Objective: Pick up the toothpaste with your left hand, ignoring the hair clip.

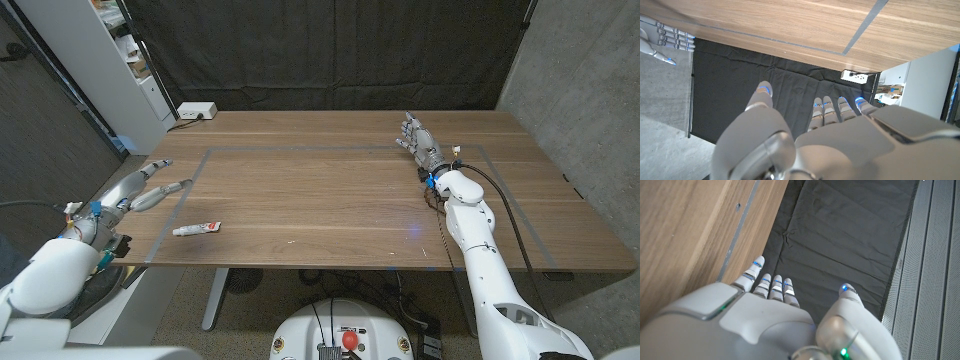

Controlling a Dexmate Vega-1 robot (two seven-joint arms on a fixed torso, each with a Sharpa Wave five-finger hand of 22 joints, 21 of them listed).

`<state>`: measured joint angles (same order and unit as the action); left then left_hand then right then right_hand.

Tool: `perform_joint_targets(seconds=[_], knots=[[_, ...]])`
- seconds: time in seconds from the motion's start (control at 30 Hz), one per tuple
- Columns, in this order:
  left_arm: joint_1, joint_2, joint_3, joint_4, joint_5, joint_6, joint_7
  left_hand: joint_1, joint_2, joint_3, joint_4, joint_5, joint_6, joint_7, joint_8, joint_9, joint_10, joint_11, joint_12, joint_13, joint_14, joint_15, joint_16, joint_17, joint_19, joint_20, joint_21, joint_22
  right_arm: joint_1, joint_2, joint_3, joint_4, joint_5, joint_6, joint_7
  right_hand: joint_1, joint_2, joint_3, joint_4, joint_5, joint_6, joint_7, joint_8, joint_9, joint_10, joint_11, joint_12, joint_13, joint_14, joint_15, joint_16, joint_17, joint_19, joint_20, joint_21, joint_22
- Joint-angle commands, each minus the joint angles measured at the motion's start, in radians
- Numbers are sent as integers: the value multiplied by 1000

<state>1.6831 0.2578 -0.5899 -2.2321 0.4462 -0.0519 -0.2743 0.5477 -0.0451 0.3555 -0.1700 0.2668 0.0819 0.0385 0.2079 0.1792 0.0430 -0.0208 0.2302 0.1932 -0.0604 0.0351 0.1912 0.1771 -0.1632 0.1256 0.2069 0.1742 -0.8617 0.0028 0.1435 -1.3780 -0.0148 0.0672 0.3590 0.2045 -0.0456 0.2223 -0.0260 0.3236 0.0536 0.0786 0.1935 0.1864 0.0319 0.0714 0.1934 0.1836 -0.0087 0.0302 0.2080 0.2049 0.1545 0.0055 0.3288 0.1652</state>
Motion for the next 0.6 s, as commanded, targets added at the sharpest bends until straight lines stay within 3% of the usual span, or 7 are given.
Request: perform_joint_targets(seconds=[0.03,0.3,0.37,0.6], knots=[[15,-3,-3,-36,67,16,-11,28,-4,5,-8,13,-9,-4,-3,3,-2,-11,1,4,1,-3,0,2,-1,10,1,4,7,3,-1,11,-3,5,0,3,11,-5,-1,7,6,3,3,1,8,1,2,3,3,3,6,3,9,-1,-3,2],[23,-7,-9,-46,101,18,-14,66,-9,11,-11,24,-27,-5,-9,4,-13,-11,-5,4,-2,-4,-2,2,9,2,1,4,5,3,-3,4,-8,0,0,4,11,-5,-2,8,6,3,3,1,8,1,1,3,4,4,6,3,10,0,-6,2],[19,-16,-18,-39,75,2,-10,82,-10,13,-11,28,-29,-6,-9,4,-13,-15,-6,5,-2,-4,-2,2,17,13,3,4,3,3,-3,0,-9,-3,0,5,11,-5,-3,8,6,3,3,1,8,1,1,3,4,4,6,2,10,0,-7,2],[29,0,-11,-71,164,34,-26,151,-8,26,-11,41,-35,-17,-7,5,-9,-30,-6,6,6,-3,0,2,34,29,3,4,0,6,-3,-7,-9,-5,-4,6,11,-6,-4,8,6,2,3,1,8,0,1,3,5,4,6,2,11,0,-9,2]])
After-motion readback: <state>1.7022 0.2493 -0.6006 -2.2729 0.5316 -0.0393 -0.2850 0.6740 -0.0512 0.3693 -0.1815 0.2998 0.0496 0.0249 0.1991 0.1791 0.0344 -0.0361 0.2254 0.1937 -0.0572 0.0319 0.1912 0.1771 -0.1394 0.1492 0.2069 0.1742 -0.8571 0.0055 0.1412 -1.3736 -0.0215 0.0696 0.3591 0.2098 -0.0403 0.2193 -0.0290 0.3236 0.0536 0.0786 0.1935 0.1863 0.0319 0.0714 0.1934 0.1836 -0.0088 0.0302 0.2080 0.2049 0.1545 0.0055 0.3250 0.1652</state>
